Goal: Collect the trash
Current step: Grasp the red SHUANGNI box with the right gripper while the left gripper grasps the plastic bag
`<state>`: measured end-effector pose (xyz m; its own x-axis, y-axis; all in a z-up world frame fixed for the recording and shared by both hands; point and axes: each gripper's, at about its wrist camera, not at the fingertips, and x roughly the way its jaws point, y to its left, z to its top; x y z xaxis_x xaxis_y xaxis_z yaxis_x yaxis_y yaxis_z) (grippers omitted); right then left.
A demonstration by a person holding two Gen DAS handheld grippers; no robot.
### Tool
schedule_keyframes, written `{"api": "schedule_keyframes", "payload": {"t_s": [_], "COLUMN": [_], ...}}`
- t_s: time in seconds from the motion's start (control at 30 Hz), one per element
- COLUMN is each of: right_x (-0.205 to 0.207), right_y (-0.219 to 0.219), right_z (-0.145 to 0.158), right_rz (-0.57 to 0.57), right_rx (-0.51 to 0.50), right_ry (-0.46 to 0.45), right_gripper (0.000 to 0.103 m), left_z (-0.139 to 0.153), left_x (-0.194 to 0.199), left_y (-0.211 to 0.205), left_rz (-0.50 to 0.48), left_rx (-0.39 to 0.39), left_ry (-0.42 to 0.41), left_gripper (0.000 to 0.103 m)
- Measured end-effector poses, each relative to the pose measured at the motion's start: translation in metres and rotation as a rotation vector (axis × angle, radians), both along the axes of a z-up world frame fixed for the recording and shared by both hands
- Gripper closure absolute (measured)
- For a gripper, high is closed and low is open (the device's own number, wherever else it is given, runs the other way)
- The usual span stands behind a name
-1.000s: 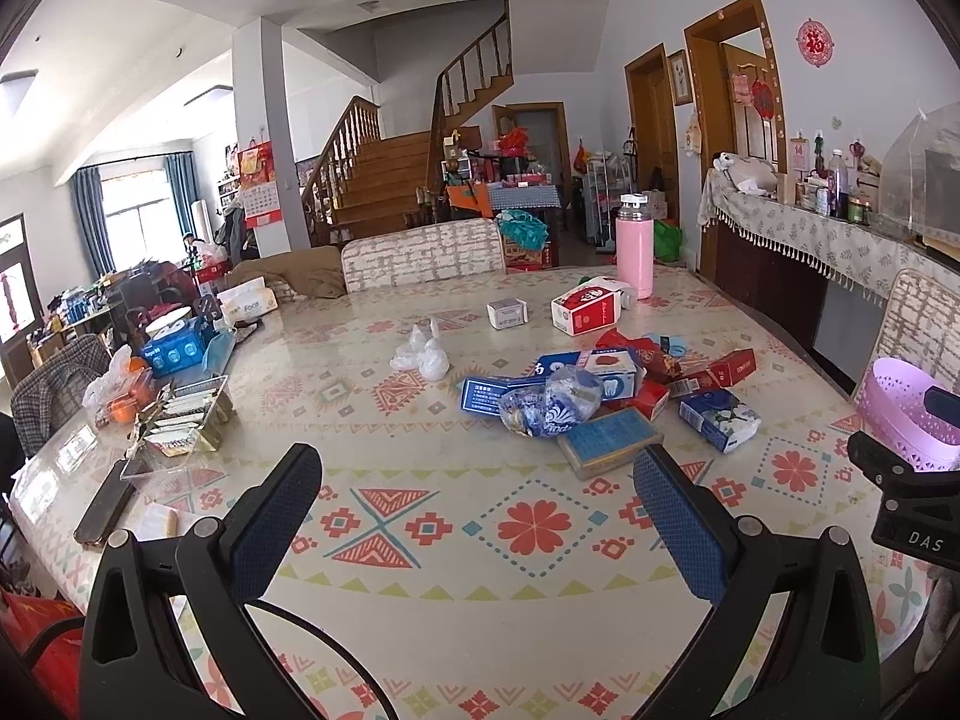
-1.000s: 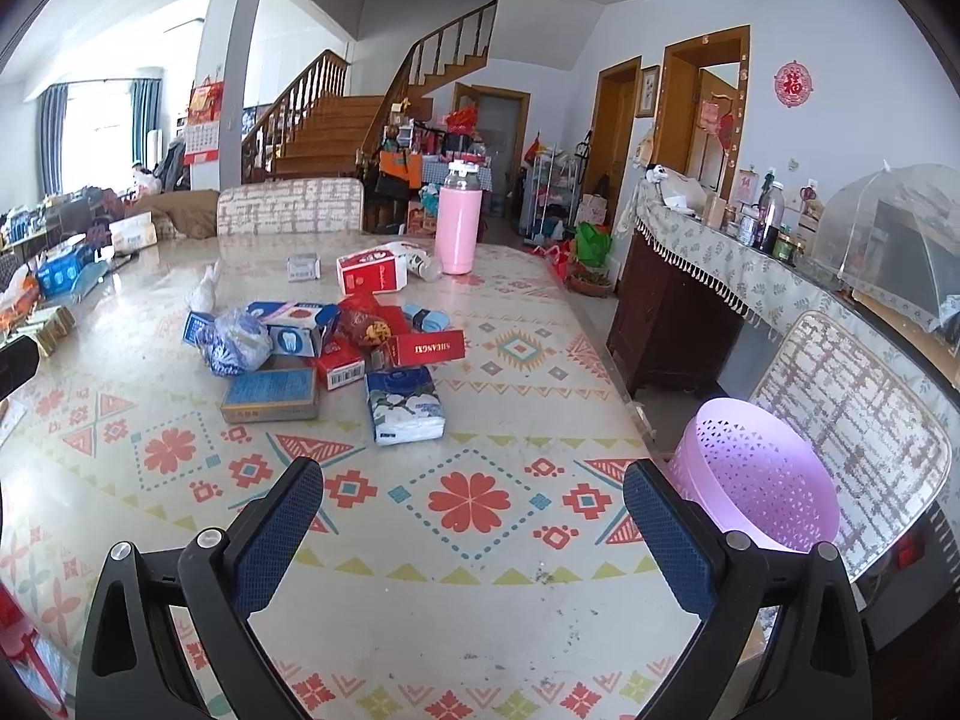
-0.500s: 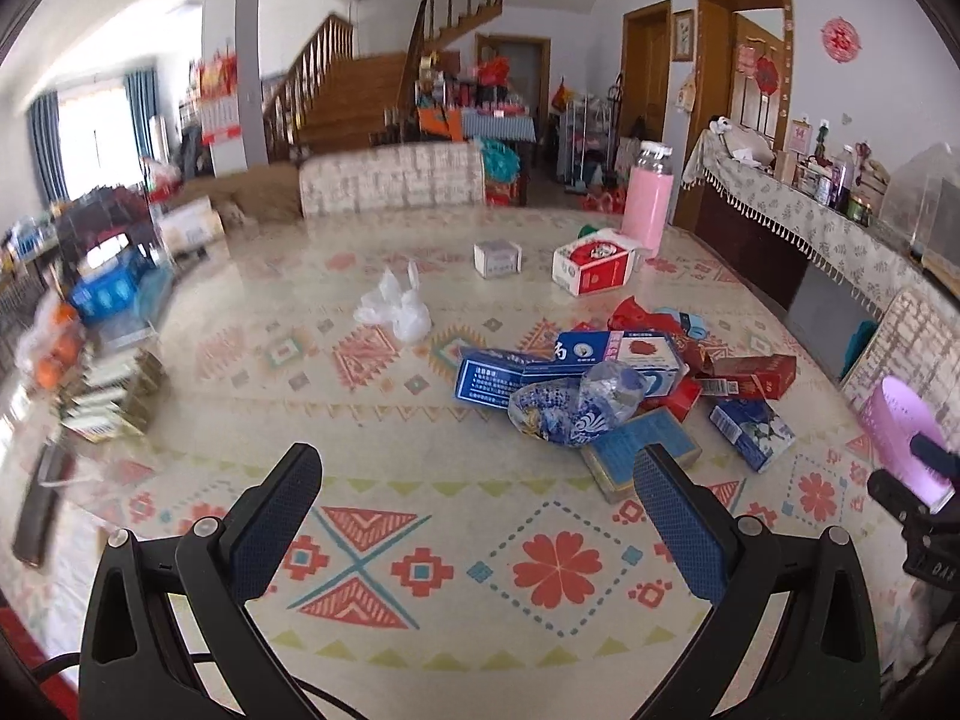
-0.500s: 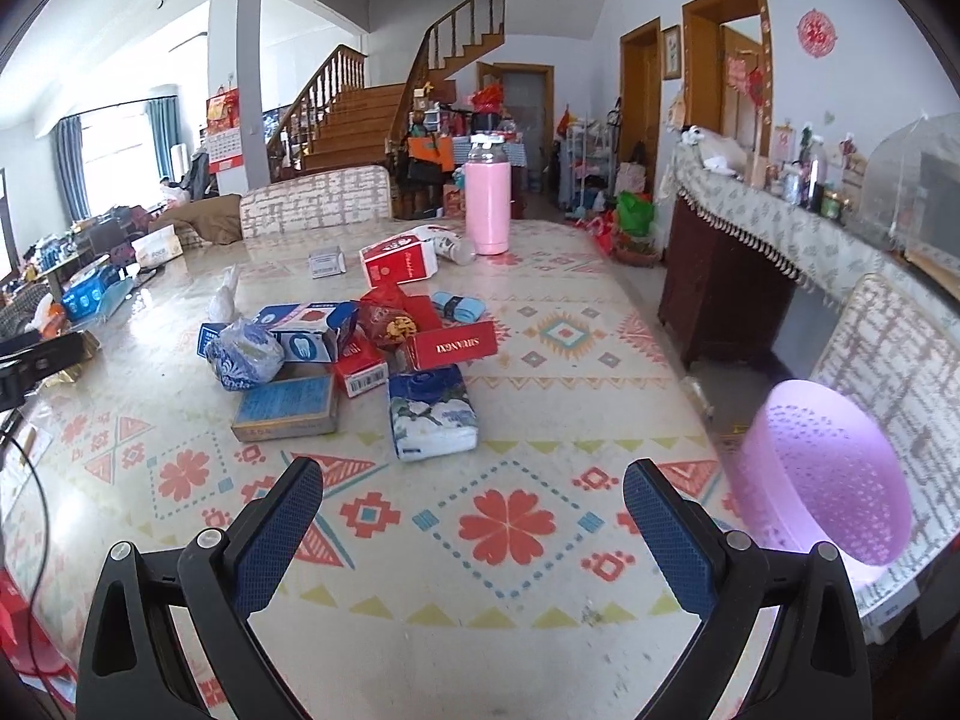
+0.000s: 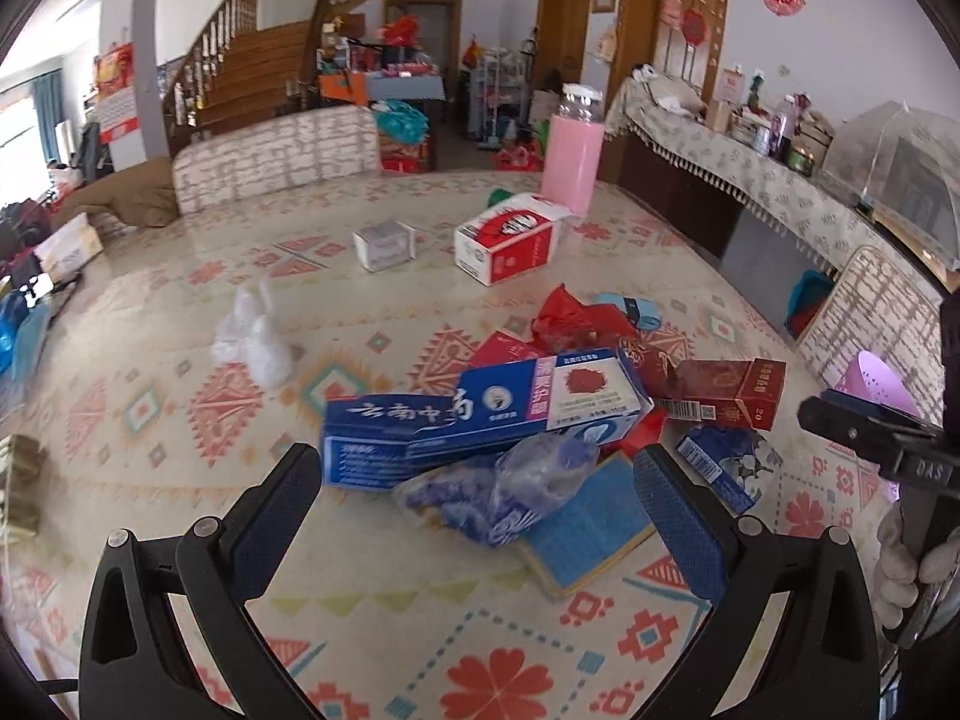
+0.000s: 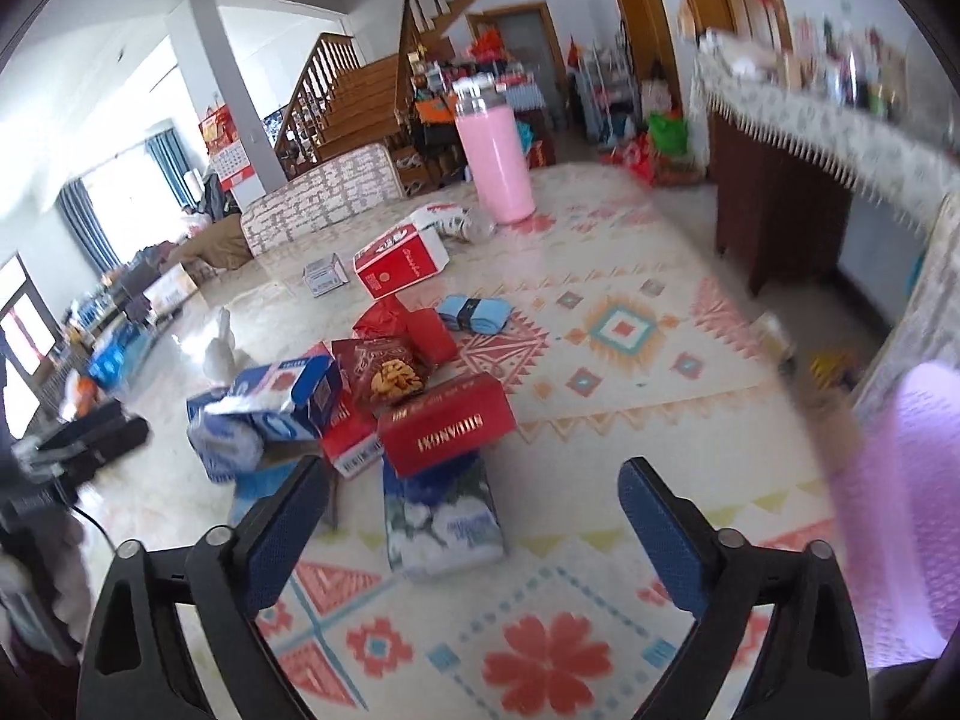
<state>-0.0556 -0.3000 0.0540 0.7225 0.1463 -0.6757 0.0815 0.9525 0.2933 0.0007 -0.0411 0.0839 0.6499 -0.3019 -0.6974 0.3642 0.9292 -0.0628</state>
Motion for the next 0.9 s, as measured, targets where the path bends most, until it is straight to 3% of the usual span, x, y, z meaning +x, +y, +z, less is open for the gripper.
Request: {"api": "schedule_keyframes", "payload": {"t_s": [0.13, 0.27, 0.3, 0.37, 0.4, 0.43, 0.53, 0.63, 0.9], "right_x": [0.027, 0.044, 0.048, 0.053, 0.053, 0.053, 0.049, 0.040, 0.004], "right_y": [-0.010, -0.011, -0.011, -0.009, -0.009, -0.008, -0.006, -0.005, -0.007], "right_z": [-0.018, -0.027, -0.028, -0.031, -0.031, -0.031, -0.029, -0.025, -0.003], "right_rz": [0.007, 0.024, 0.027, 0.040, 0.046, 0.056, 0.069, 0.071, 0.086], "right_rx": [0.134, 0.201, 0.213, 0.231, 0.238, 0.247, 0.268, 0.255, 0.216], "right_ry": [0.068, 0.105, 0.110, 0.118, 0.120, 0.122, 0.110, 0.086, 0.001], "right_gripper": [0.018, 0.025, 0.029, 0.042, 0.055, 0.064, 0.076, 0.077, 0.077], "left_z": [-0.016, -0.031, -0.032, -0.033, -0.033, -0.033, -0.027, -0.020, 0.011], "left_x": [0.007, 0.005, 0.004, 0.003, 0.002, 0.003, -0.003, -0.014, -0.049], "left_y": [-0.019, -0.033, -0.035, -0.036, -0.036, -0.035, -0.029, -0.025, -0.024], "left_rz": [-0.074, -0.124, -0.126, -0.107, -0.104, -0.102, -0.079, -0.066, -0.074], "left_rx": [0.065, 0.120, 0.123, 0.135, 0.129, 0.118, 0.092, 0.068, -0.001], "left_ry": [0.010, 0.027, 0.028, 0.033, 0.045, 0.058, 0.061, 0.059, -0.002], "left_gripper": [0.000, 0.001, 0.008, 0.036, 0.061, 0.072, 0.090, 0.102, 0.103]}}
